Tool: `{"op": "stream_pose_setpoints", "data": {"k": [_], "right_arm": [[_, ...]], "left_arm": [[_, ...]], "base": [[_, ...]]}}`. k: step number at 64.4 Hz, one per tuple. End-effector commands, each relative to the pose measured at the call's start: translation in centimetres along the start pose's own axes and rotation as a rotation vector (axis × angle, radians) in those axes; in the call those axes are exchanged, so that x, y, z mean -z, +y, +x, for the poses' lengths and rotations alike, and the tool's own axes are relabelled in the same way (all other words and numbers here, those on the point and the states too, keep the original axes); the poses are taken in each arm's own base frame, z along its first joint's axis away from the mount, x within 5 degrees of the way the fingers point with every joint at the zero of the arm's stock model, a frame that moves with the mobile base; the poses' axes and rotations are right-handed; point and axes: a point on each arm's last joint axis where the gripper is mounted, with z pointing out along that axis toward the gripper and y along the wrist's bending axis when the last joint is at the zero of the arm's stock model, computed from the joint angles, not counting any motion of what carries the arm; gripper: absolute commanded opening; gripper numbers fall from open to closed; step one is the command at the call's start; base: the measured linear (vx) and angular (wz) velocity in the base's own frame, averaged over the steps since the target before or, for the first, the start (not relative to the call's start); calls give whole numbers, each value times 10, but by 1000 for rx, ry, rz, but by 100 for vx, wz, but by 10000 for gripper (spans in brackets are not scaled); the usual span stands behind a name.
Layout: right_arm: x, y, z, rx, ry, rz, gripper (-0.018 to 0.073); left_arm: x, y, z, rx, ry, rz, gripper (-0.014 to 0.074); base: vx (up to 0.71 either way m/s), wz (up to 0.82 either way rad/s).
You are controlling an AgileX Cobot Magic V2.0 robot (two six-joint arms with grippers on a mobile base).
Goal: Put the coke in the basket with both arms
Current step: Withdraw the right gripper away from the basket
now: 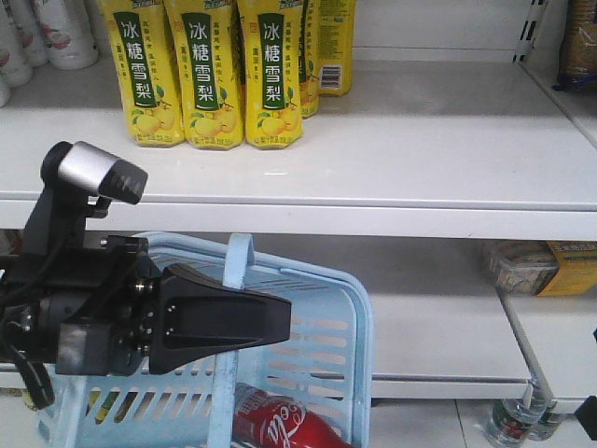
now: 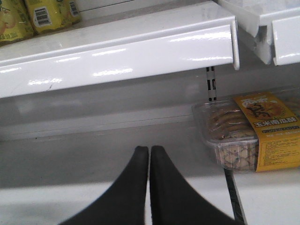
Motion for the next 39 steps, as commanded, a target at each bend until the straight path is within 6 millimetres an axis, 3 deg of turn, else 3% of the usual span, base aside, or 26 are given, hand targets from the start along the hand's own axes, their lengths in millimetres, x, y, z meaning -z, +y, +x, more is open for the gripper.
{"op": "stream_pose_setpoints", "data": {"k": [1, 39], "right_arm": [[0, 0, -11, 64, -49, 18, -4], [0, 0, -11, 64, -50, 19, -4]], "left_arm": [[4, -34, -9, -36, -38, 231, -6], [4, -34, -9, -36, -38, 231, -6]], "base": [[0, 0], [0, 0]]}}
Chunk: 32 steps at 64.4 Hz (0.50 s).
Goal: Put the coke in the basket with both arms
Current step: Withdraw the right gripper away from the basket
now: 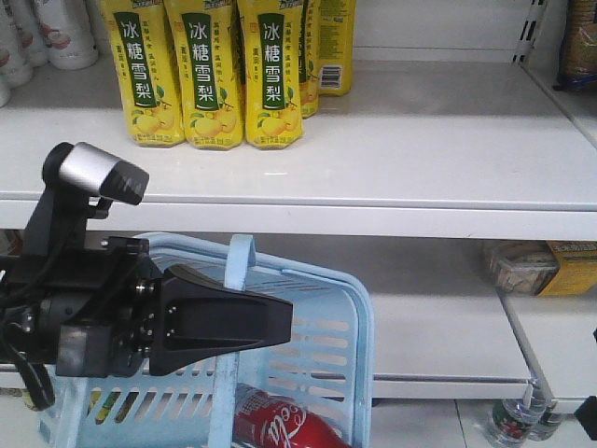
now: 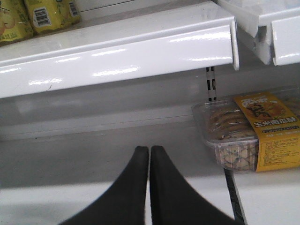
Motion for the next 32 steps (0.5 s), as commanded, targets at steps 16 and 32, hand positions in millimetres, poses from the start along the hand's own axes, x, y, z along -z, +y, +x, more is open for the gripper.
{"op": "stream_pose_setpoints", "data": {"k": [16, 32], "right_arm": [[0, 0, -11, 68, -52, 21, -4], [0, 0, -11, 68, -52, 22, -4]], "left_arm": [[5, -36, -12, 3, -65, 252, -6], [4, -20, -7, 63, -131, 167, -6]], "base": [[0, 0], [0, 0]]}}
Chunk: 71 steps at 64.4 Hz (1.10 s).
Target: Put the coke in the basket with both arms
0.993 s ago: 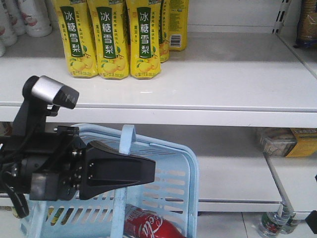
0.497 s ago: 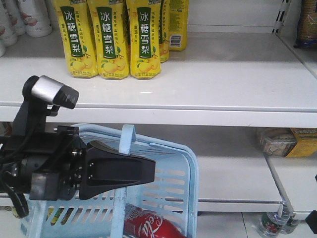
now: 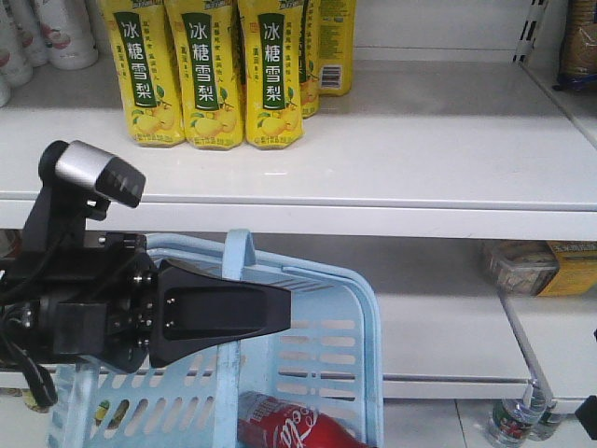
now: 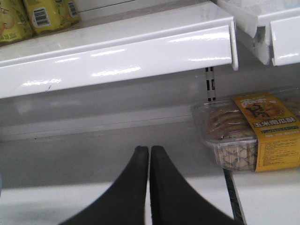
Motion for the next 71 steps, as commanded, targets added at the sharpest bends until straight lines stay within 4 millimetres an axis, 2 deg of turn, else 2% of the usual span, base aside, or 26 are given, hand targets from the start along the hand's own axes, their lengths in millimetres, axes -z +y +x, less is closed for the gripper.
{"op": "stream_pose_setpoints", "data": {"k": [1, 14, 26, 42, 52, 61, 71], "right_arm": [[0, 0, -11, 68, -51, 19, -4], [0, 0, -11, 68, -51, 19, -4], [0, 0, -11, 68, -51, 19, -4], [0, 0, -11, 68, -51, 19, -4], [0, 0, -11, 68, -51, 19, -4], [0, 0, -11, 68, -51, 19, -4], [0, 0, -11, 68, -51, 19, -4]], "left_arm": [[3, -21, -7, -11, -80, 134, -6], [6, 0, -6, -113, -171, -62, -6], [17, -1, -1, -314, -262, -194, -6], [46, -4, 27, -539, -432, -361, -6], [69, 5, 51, -520, -571, -499, -6], [93, 18, 76, -418, -706, -620, -6], [113, 34, 105, -312, -767, -744, -6]], "base": [[0, 0], [0, 0], [0, 0], [0, 0], [0, 0], [0, 0], [0, 0]]}}
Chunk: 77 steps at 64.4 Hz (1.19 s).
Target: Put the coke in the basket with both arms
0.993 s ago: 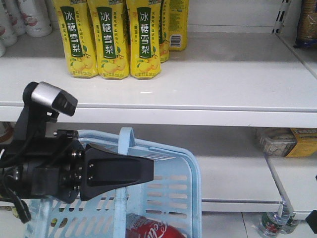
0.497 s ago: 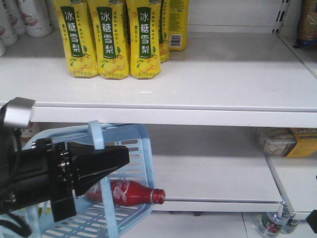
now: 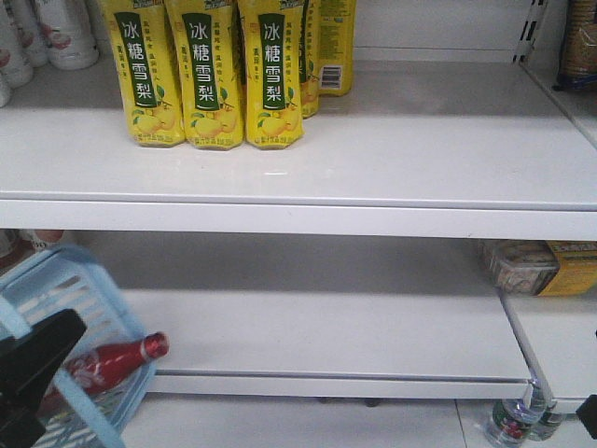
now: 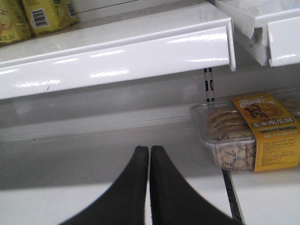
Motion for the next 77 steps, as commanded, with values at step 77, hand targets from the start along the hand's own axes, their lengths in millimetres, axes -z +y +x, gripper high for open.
{"op": "stream_pose_setpoints", "data": {"k": [77], "right_arm": [[0, 0, -11, 68, -50, 17, -4]], "left_arm": [[66, 40, 28, -416, -124, -363, -6]], "base": [[0, 0]]}}
